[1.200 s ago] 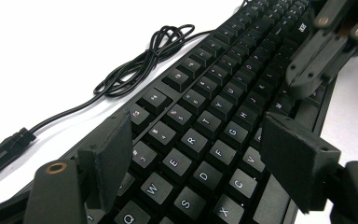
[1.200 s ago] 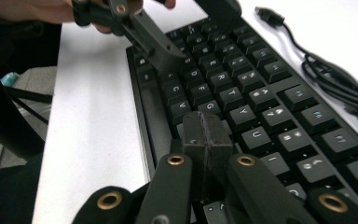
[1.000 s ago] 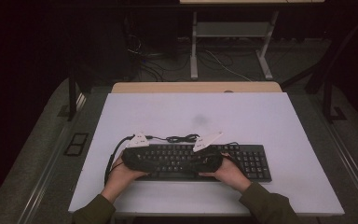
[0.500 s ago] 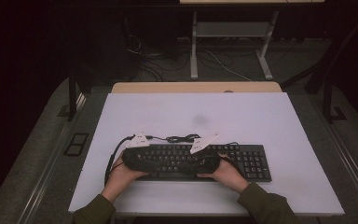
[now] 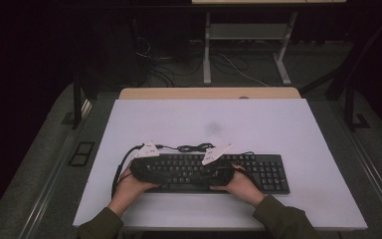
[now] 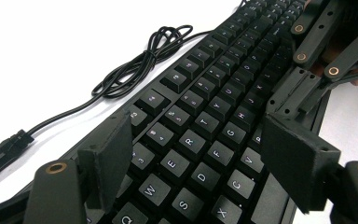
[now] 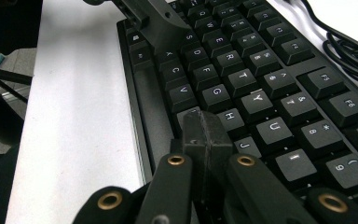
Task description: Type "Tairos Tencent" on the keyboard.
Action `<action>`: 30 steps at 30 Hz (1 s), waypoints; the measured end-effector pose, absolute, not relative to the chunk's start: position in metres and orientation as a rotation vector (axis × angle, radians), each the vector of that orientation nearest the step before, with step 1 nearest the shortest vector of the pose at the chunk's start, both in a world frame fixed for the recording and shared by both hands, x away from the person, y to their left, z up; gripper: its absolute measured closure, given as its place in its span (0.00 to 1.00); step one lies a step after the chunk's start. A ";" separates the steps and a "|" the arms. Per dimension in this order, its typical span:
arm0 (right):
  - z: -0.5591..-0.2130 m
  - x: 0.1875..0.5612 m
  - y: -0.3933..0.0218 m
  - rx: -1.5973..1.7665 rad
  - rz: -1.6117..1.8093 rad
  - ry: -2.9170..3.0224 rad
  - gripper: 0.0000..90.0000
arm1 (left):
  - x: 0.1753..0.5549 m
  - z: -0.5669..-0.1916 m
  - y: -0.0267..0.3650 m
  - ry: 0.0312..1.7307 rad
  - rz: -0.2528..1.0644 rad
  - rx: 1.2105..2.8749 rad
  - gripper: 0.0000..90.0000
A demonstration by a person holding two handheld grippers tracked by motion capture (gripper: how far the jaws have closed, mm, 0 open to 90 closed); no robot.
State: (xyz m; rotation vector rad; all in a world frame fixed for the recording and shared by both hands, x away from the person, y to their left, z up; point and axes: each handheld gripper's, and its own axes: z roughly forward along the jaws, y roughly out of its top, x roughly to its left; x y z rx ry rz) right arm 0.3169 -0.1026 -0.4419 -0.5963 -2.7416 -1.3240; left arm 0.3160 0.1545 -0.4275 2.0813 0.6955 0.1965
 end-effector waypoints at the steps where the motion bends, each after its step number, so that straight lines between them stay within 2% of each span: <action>1: -0.441 0.317 -0.103 -0.597 -1.324 -2.743 0.99 | 0.316 -0.427 0.155 0.698 0.197 2.080 0.28; 9: -0.437 0.318 -0.107 -0.598 -1.366 -2.727 0.99 | 0.316 -0.427 0.155 0.695 0.200 2.085 0.28; 15: -0.432 0.322 -0.116 -0.629 -1.404 -2.709 0.87 | 0.315 -0.426 0.157 0.698 0.193 2.076 0.32; 18: -0.430 0.324 -0.121 -0.654 -1.419 -2.702 0.78 | 0.314 -0.425 0.158 0.693 0.185 2.077 0.39; 30: -0.426 0.330 -0.136 -0.746 -1.489 -2.692 0.45 | 0.307 -0.422 0.157 0.661 0.108 2.093 0.81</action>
